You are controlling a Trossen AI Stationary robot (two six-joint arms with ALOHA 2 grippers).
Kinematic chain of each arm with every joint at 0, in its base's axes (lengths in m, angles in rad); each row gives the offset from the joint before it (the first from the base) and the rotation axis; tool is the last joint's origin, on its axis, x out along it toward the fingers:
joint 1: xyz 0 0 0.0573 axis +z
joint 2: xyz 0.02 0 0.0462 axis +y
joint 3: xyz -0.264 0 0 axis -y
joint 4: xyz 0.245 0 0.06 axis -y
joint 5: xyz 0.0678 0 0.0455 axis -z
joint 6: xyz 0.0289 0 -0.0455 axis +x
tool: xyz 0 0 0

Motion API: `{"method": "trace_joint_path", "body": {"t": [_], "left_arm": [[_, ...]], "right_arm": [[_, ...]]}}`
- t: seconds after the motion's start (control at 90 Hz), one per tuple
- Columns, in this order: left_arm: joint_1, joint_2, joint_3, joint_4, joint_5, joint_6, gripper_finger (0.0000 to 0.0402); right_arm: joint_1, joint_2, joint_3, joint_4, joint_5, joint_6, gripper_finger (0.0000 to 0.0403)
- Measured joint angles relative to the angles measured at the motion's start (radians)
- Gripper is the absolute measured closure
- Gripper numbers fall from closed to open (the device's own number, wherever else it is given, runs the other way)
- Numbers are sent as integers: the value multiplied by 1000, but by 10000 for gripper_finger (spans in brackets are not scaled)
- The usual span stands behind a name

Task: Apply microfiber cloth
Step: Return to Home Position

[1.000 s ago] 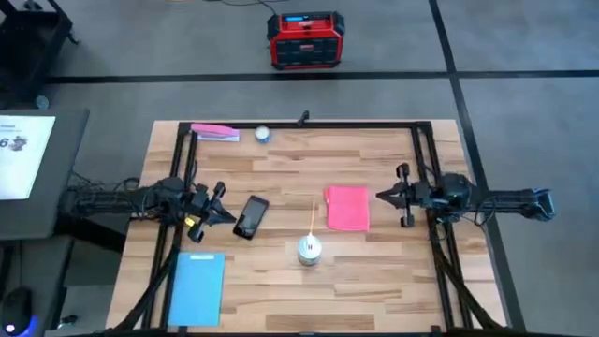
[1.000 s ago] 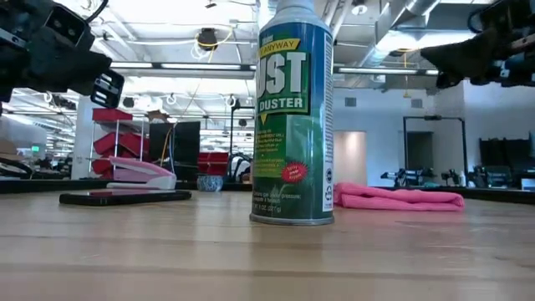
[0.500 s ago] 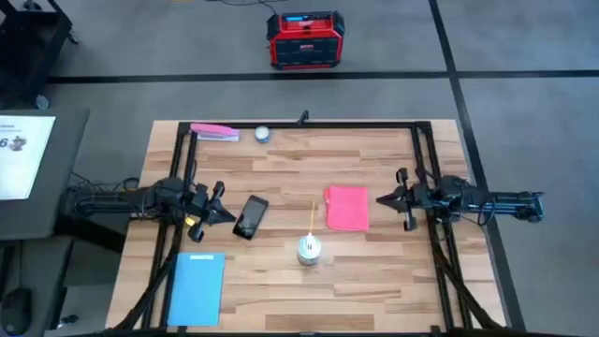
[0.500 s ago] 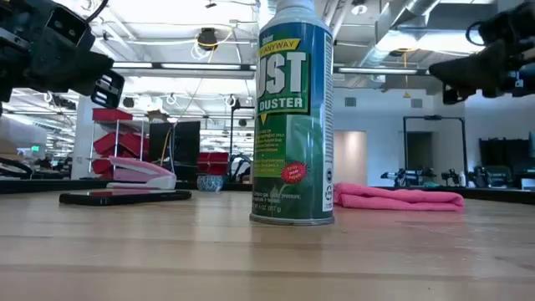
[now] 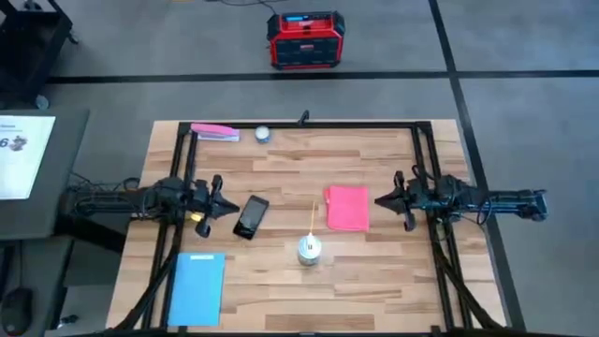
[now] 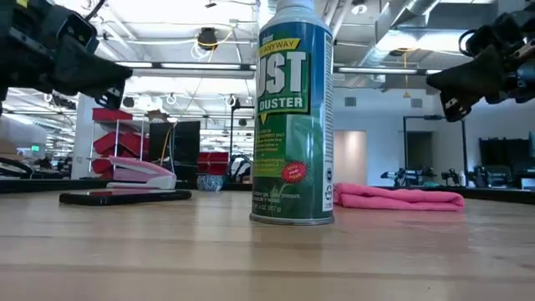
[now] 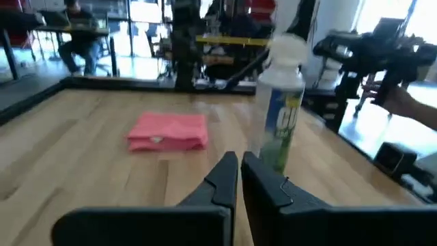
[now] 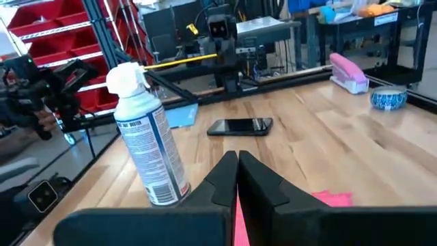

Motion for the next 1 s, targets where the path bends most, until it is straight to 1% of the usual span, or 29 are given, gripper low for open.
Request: {"method": "trace_joint_path", "body": {"t": [1.0], "left_arm": [[0,6,0,-3,-2,-14,402]], "right_arm": [[0,0,0,3,-2,0,403]]}}
